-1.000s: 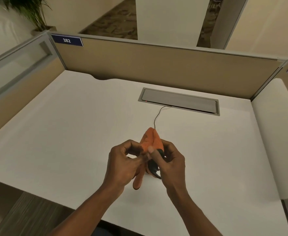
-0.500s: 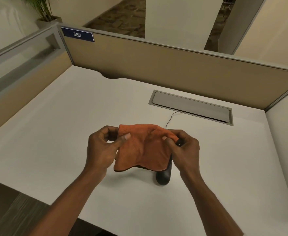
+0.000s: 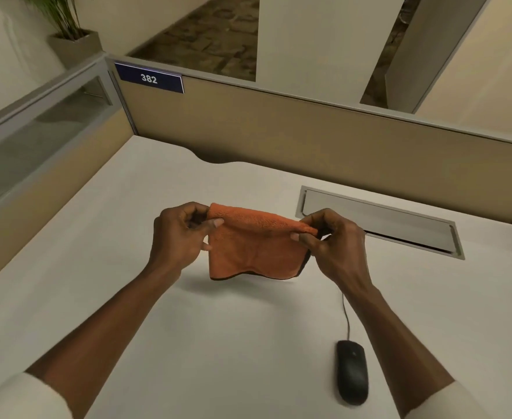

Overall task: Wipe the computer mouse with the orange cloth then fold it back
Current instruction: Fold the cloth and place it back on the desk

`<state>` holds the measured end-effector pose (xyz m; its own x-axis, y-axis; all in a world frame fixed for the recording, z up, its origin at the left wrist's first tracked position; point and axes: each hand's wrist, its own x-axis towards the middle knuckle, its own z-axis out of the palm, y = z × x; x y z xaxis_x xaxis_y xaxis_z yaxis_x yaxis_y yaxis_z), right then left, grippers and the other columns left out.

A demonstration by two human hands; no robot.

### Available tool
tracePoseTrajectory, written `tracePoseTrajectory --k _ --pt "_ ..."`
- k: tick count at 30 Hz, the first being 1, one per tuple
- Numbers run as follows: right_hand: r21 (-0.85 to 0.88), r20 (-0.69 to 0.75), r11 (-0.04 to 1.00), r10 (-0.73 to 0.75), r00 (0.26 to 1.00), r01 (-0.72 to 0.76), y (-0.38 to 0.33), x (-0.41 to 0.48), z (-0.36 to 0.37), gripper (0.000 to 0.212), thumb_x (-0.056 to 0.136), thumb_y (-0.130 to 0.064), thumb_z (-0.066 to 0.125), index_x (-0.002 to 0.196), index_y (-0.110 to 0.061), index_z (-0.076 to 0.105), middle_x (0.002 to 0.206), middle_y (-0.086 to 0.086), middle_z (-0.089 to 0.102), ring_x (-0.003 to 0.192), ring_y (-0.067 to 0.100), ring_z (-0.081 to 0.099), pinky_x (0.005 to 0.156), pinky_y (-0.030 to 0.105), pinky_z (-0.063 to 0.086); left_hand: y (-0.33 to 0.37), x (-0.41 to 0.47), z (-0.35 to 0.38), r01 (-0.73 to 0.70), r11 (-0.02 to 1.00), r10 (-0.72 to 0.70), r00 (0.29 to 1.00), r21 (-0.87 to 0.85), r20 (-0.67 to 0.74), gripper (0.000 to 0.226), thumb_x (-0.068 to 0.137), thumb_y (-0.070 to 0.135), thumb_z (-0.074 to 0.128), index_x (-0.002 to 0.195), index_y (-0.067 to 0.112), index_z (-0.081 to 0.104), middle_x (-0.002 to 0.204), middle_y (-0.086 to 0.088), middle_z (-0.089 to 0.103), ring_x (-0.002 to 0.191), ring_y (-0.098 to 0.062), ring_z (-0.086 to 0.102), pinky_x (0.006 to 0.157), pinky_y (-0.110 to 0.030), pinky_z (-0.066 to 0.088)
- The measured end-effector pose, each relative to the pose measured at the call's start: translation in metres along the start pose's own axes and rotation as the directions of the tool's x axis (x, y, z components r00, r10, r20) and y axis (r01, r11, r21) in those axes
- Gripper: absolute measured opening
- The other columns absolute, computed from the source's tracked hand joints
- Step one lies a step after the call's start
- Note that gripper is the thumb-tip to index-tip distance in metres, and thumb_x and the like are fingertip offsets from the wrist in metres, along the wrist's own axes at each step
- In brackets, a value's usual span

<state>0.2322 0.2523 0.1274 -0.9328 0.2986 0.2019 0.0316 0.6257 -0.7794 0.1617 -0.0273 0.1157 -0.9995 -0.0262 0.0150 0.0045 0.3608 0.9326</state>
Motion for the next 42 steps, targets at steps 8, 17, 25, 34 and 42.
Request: tracePoseTrajectory --k 8,17,25,34,42 --pt "-0.11 -0.123 0.994 -0.007 0.992 -0.006 0.022 0.062 0.07 0.04 0.075 -0.007 0.089 0.085 -0.025 0.054 0.08 -0.009 0.065 0.072 0.018 0.063 0.063 0.034 0.053 -0.037 0.112 0.018 -0.013 0.991 -0.004 0.992 0.131 0.128 0.018 0.085 0.025 0.091 0.099 0.018 0.081 0.087 0.0 0.08 0.081 -0.019 0.079 0.06 -0.028 0.066" --pt "-0.382 -0.074 0.924 -0.041 0.996 0.009 0.069 0.133 0.11 0.019 0.092 0.002 0.071 0.099 -0.01 0.085 0.102 0.011 0.068 0.085 0.031 0.066 0.07 0.034 0.054 -0.068 0.208 0.077 -0.131 0.947 0.078 0.979 0.292 0.188 0.026 0.086 0.031 0.089 0.104 0.014 0.081 0.096 -0.001 0.081 0.085 -0.022 0.076 0.085 -0.047 0.066" --pt "-0.466 0.136 0.885 0.087 0.987 -0.014 0.098 0.151 0.144 0.039 0.096 -0.013 0.067 0.135 -0.01 0.069 0.132 0.014 0.054 0.114 0.038 0.062 0.088 0.028 0.05 -0.098 0.239 0.102 -0.196 0.836 0.072 0.965 0.512 0.251 0.035 0.091 0.032 0.085 0.12 0.015 0.074 0.117 -0.006 0.08 0.106 -0.03 0.076 0.094 -0.046 0.063" --pt "-0.402 0.437 0.862 -0.116 0.892 0.309 0.128 0.125 0.155 0.091 0.101 -0.041 0.068 0.166 -0.018 0.008 0.171 0.036 -0.005 0.16 0.053 0.003 0.13 0.058 0.017 -0.138 0.232 0.093 -0.726 0.44 -0.03 0.576 0.528 0.817 0.14 0.075 0.094 0.057 0.171 0.017 -0.011 0.181 -0.002 -0.016 0.168 -0.023 -0.013 0.136 -0.05 0.002" --pt "-0.588 0.493 0.787 0.163 0.855 0.189 0.129 0.125 0.163 0.108 0.095 -0.075 0.048 0.17 -0.017 -0.005 0.175 0.019 -0.02 0.161 0.043 -0.017 0.131 0.062 0.008 -0.125 0.233 0.105 -0.794 0.119 -0.108 0.586 0.596 0.803 0.139 0.075 0.1 0.039 0.17 0.011 -0.01 0.18 -0.011 -0.015 0.167 -0.031 -0.013 0.135 -0.058 -0.004"
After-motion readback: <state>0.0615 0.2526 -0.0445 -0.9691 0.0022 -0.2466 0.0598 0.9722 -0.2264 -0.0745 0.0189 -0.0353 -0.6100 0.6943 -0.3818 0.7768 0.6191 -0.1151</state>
